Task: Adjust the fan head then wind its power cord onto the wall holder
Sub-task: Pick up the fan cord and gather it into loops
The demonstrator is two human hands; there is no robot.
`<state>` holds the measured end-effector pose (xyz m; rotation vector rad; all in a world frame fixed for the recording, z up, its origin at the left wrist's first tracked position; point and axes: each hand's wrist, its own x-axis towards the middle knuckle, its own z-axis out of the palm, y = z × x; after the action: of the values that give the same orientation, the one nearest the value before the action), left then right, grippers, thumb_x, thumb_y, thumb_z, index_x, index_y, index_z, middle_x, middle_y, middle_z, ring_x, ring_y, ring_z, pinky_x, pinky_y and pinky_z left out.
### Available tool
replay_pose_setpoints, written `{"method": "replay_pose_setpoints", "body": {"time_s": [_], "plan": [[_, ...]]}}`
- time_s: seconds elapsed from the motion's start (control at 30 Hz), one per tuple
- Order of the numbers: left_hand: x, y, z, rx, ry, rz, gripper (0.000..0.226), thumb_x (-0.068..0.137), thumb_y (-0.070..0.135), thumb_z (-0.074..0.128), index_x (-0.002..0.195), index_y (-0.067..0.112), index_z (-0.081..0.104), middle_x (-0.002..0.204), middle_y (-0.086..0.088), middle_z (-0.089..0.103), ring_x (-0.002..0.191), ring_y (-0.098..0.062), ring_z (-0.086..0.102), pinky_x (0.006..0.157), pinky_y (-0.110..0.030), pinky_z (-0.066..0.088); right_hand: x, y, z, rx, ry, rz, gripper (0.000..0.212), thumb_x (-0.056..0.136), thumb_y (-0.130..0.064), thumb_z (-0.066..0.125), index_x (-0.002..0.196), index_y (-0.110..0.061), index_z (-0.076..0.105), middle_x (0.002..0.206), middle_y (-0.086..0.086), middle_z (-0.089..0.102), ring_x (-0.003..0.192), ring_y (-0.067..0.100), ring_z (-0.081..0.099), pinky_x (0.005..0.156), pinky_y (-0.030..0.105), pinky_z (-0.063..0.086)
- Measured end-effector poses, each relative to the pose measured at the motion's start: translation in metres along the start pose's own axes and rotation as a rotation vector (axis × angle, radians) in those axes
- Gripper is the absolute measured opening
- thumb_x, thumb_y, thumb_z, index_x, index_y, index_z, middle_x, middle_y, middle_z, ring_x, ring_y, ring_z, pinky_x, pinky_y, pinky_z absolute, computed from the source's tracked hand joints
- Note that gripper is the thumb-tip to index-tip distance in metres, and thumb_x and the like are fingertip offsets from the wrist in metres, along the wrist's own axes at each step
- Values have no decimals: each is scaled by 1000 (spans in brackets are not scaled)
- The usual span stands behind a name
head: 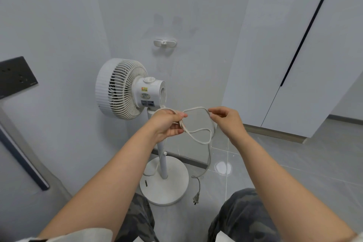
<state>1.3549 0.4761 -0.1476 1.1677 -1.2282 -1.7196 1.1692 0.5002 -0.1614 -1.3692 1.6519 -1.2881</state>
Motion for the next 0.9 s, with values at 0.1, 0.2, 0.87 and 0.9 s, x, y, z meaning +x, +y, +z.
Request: {"method": "replay_pose_setpoints", "body": {"time_s": [0.1,0.2,0.87,0.9], "plan": [[1,2,4,-90,68,2,15,94,8,51,81,7,57,68,-8,52,45,-8,60,47,-17,53,-8,-8,2,-32,-134,-71,23,96,-21,48,110,-15,66,106,-6,63,105,7,56,91,21,41],[2,1,6,-46,83,-15,16,94,10,52,78,7,58,69,-8,52,60,-14,56,46,-18,54,-10,-14,1,-17,-196,-126,28,100,-24,39,116,-21,62,114,-6,61,115,8,53,101,27,40],[1,1,11,251,130,123,22,96,18,50,85,5,64,67,-6,55,62,-12,56,53,-13,52,0,-27,8,-236,-333,-95,28,94,-11,50,69,-19,60,62,-1,58,61,12,48,58,20,36],[3,1,12,192,153,133,22,96,16,50,83,4,64,69,-7,55,63,-13,55,53,-13,52,0,-26,7,-185,-329,-96,28,94,-9,51,69,-18,60,60,0,56,59,11,47,59,21,36]]}}
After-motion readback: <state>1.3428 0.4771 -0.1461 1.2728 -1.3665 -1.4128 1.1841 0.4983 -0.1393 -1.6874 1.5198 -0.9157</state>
